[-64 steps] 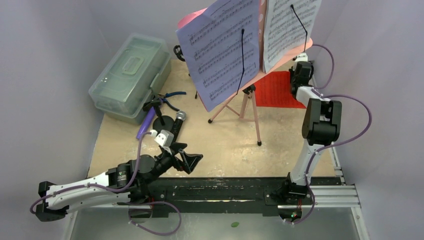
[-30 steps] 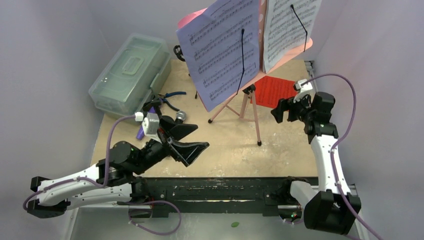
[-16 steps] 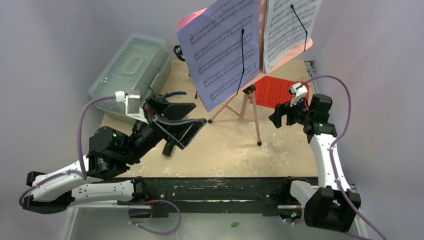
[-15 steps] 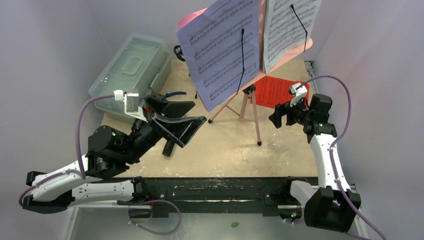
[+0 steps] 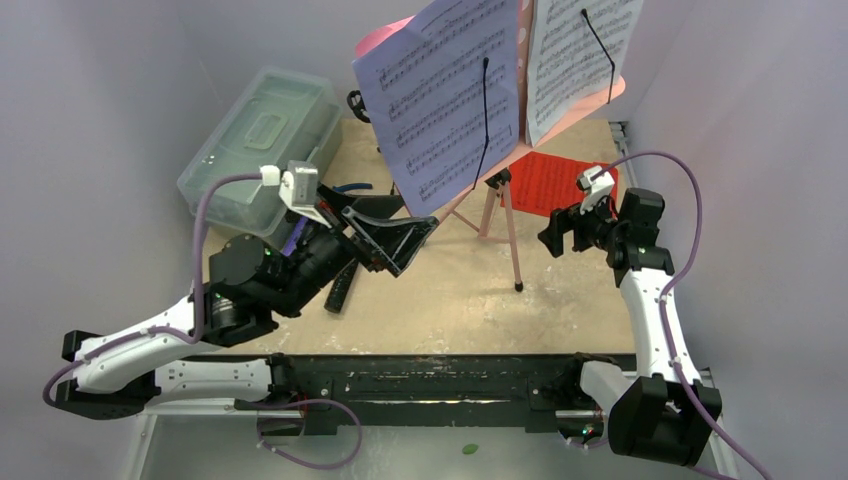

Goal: Pack up the instrument practice props
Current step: Place the sheet music at the center of the board, then pick up the sheet music from the music stand.

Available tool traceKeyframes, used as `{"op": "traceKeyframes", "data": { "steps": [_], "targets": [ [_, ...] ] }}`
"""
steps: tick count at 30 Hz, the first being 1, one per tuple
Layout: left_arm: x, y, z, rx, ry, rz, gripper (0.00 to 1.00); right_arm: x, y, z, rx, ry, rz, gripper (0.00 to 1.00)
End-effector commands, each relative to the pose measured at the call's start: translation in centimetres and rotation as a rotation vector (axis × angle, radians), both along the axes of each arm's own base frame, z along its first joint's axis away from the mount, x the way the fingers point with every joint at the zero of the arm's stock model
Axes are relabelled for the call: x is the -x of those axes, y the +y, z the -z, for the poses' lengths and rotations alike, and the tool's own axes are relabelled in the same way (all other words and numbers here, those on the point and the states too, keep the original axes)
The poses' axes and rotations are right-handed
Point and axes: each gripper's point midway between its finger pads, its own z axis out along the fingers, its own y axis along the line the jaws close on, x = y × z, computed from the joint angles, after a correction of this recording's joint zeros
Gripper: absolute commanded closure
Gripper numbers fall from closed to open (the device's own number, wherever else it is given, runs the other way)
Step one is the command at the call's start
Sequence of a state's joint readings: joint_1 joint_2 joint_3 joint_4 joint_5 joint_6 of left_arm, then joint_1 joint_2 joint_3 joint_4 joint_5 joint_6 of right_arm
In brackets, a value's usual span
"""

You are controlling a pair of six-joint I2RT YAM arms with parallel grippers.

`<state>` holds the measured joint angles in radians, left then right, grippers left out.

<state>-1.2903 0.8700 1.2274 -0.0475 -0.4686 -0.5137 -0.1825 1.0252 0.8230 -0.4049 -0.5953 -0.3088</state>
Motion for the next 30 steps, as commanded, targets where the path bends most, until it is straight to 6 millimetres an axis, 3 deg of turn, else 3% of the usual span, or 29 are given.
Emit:
{"op": "traceKeyframes", "data": {
  "steps": [1,10,12,25,30],
  "targets": [
    [0.0,-0.3,-1.2,0.023,-0.002,0.005,0.07,0.1,0.3,-1.2,0.005,-0.041,-0.026,0.01],
    [-1.2,-0.3,-1.0,0.0,-0.016,-0.064,0.13,0.1,0.4,-1.3,0.004,-0.045,-0.031,0.01],
    [-1.3,-0.4,-1.7,0.015,-0.042,-0.072,0.17,0.1,0.4,-1.3,0.003,-0.043,-0.031,0.01],
    [-3.8,-1.2,-2.4,-0.138,-0.162,-0.223,0.59,0.1,0.3,-1.3,0.009,-0.046,-0.031,0.01],
    [-4.7,-1.5,-2.2,-0.206,-0.188,-0.271,0.8,0.2,0.3,-1.3,0.013,-0.049,-0.035,0.01]
  ]
}}
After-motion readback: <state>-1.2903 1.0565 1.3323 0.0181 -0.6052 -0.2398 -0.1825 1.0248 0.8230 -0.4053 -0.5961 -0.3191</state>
